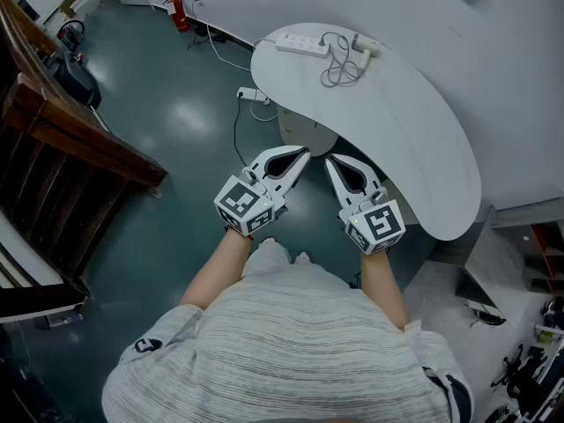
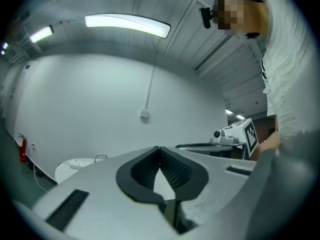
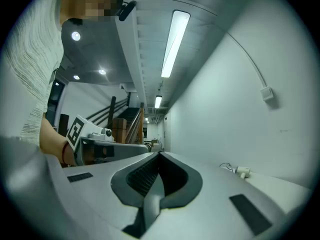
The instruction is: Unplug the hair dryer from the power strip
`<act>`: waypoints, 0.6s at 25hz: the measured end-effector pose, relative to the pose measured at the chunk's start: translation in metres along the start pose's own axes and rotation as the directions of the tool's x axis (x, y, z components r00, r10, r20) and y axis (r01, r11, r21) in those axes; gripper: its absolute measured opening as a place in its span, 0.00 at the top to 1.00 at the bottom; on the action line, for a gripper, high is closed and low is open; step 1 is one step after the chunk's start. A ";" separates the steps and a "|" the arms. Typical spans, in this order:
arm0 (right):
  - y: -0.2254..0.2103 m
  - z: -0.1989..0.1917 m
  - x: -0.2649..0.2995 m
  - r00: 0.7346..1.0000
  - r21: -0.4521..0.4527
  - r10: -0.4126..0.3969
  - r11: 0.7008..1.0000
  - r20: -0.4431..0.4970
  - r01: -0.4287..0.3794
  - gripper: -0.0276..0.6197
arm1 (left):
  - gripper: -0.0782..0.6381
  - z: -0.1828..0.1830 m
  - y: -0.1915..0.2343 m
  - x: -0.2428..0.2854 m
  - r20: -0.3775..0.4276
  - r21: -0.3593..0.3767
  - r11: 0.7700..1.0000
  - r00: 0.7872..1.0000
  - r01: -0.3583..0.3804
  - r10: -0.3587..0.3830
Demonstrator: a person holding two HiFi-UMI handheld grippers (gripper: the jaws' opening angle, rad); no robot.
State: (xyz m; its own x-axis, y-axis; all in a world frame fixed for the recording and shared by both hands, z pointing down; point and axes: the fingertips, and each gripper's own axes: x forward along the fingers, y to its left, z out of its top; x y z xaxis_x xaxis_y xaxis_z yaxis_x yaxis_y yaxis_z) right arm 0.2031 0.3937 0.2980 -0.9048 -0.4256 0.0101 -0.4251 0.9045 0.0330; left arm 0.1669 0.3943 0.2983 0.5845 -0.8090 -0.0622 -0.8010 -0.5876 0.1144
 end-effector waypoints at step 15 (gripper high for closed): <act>0.008 0.013 -0.007 0.999 -0.014 0.034 0.999 0.018 -0.034 0.92 | 0.88 0.008 -0.010 0.002 0.017 -0.002 1.000 1.000 -0.010 0.010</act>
State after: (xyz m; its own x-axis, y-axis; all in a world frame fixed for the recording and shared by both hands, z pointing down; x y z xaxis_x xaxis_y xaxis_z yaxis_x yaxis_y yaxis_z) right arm 0.2058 0.4041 0.2856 -0.9190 -0.3941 -0.0065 -0.3940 0.9179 0.0466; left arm 0.1750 0.3984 0.2891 0.5741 -0.8151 -0.0779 -0.8066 -0.5793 0.1174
